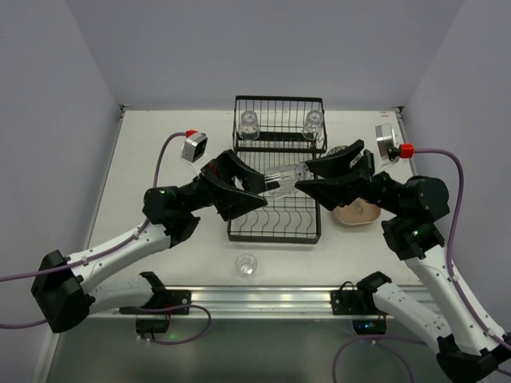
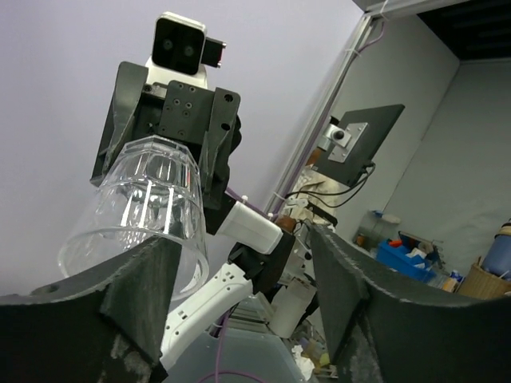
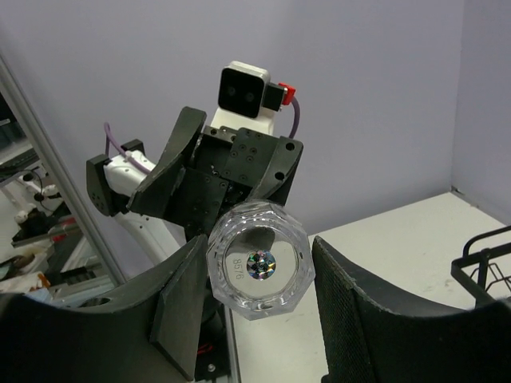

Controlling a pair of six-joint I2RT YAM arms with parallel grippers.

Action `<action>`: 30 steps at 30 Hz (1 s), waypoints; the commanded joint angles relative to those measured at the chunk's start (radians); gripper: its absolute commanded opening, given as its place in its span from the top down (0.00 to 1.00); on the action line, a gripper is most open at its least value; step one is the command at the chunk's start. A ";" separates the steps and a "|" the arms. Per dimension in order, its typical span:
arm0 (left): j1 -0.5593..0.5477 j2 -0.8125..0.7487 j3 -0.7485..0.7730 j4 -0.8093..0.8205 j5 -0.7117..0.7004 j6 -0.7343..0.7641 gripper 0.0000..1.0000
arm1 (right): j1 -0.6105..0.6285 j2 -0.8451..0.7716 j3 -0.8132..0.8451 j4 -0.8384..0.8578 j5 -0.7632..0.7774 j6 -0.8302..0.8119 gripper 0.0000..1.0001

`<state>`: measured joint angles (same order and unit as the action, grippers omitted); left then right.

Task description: Unload the mixed dishes from the dish rack

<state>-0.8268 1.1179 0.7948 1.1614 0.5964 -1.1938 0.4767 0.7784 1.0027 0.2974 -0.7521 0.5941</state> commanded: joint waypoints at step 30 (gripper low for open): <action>-0.231 0.218 0.612 -1.868 -0.504 1.036 1.00 | 0.016 -0.301 0.181 -1.170 1.338 -0.105 0.01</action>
<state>-0.9337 1.2587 1.3201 -0.3134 0.2405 -0.3470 0.4919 0.4698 1.0737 -0.5968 0.2733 0.5106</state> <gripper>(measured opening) 0.037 0.989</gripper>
